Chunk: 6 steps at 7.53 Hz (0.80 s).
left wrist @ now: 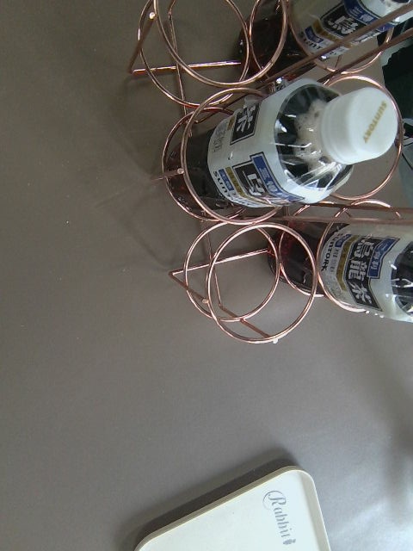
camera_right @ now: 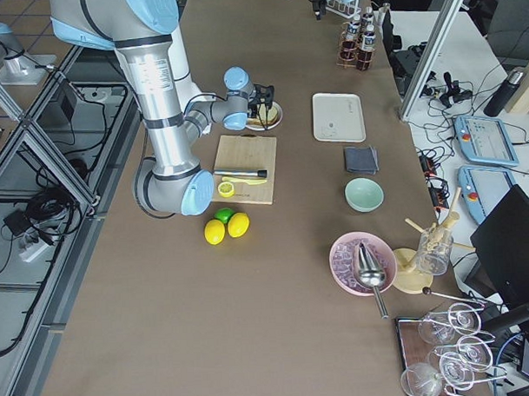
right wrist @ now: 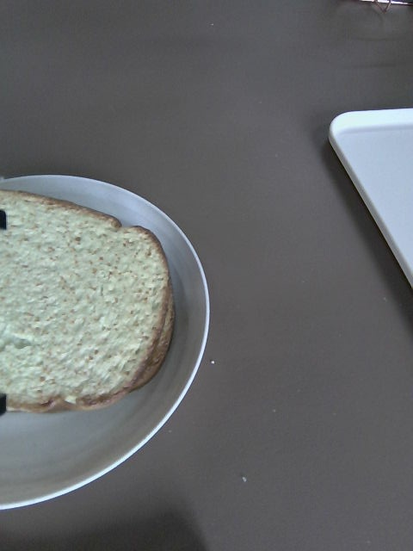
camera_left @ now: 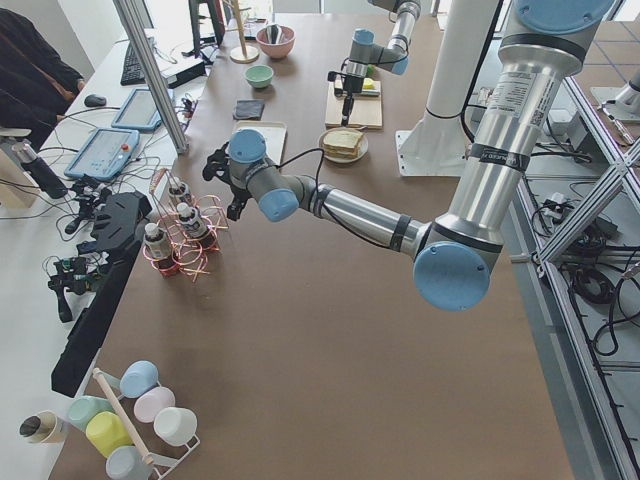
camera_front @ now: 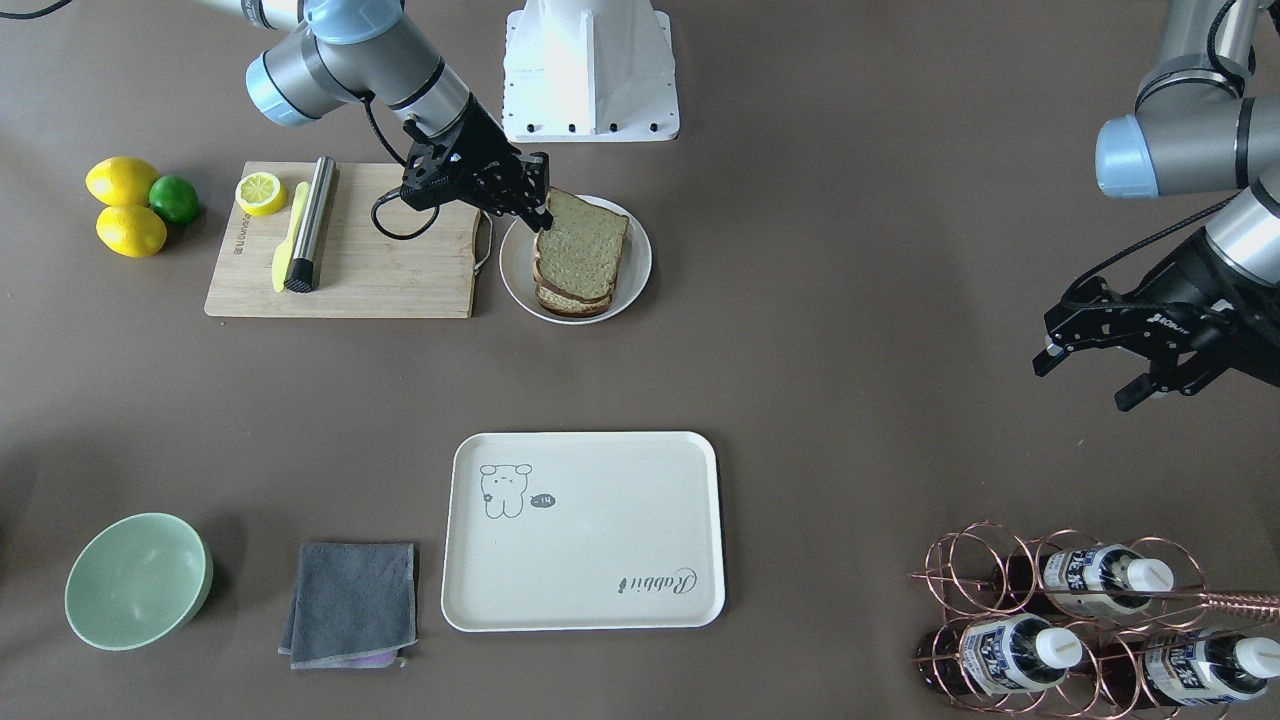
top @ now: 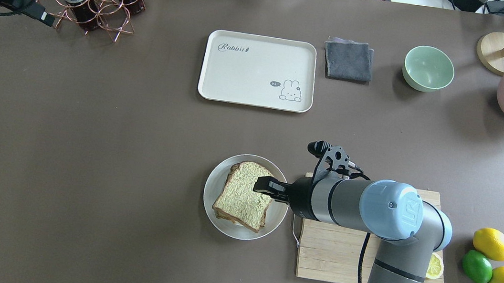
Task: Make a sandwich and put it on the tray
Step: 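Open the right gripper and withdraw it while the left arm reaches toward the plate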
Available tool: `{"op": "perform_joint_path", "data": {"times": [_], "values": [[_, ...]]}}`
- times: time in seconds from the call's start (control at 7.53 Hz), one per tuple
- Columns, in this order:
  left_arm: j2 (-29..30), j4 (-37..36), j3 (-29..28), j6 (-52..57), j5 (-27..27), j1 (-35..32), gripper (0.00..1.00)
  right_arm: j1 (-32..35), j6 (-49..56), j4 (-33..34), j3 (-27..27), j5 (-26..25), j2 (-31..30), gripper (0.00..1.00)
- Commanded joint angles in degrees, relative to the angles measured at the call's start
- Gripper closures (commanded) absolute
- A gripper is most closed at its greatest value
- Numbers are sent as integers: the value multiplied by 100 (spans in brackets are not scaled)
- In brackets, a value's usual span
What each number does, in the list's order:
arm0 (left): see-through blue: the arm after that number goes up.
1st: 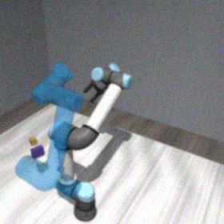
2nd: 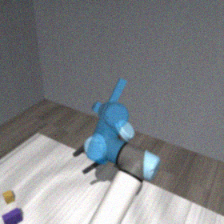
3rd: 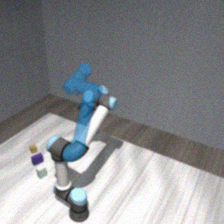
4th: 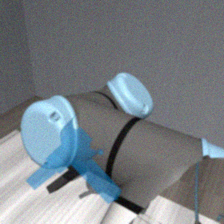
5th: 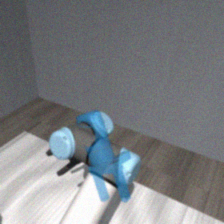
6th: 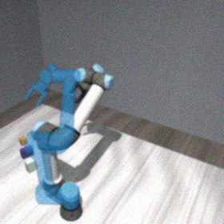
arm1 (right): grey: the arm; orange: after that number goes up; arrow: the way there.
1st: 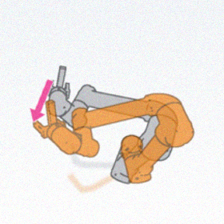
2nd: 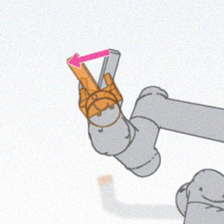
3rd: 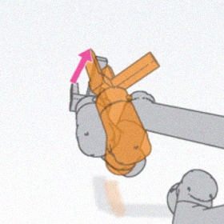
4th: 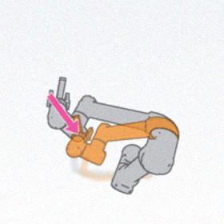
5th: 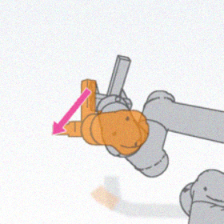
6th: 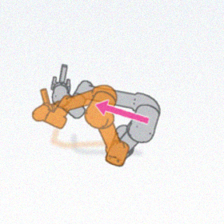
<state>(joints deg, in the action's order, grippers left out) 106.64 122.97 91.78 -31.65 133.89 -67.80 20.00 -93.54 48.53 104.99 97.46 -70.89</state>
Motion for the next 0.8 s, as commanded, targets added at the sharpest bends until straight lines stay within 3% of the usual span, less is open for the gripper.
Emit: {"op": "perform_joint_path", "data": {"times": [0.0, 0.27, 0.4, 0.66], "values": [[242, -27, -90, -113, 5, 4, 3, 476, 12, 260, 57, 342, 22, 1], [576, 60, -73, -1137, -12, 431, 3, 1353, 55, 411, 57, 1315, -4, 1], [752, 287, -64, -1699, -351, 783, 3, 1784, 186, 664, 66, 1503, -74, 1], [859, 762, -3, -2782, -933, 1443, 3, 2391, 1421, 1514, 92, 1679, -170, 1]]}}
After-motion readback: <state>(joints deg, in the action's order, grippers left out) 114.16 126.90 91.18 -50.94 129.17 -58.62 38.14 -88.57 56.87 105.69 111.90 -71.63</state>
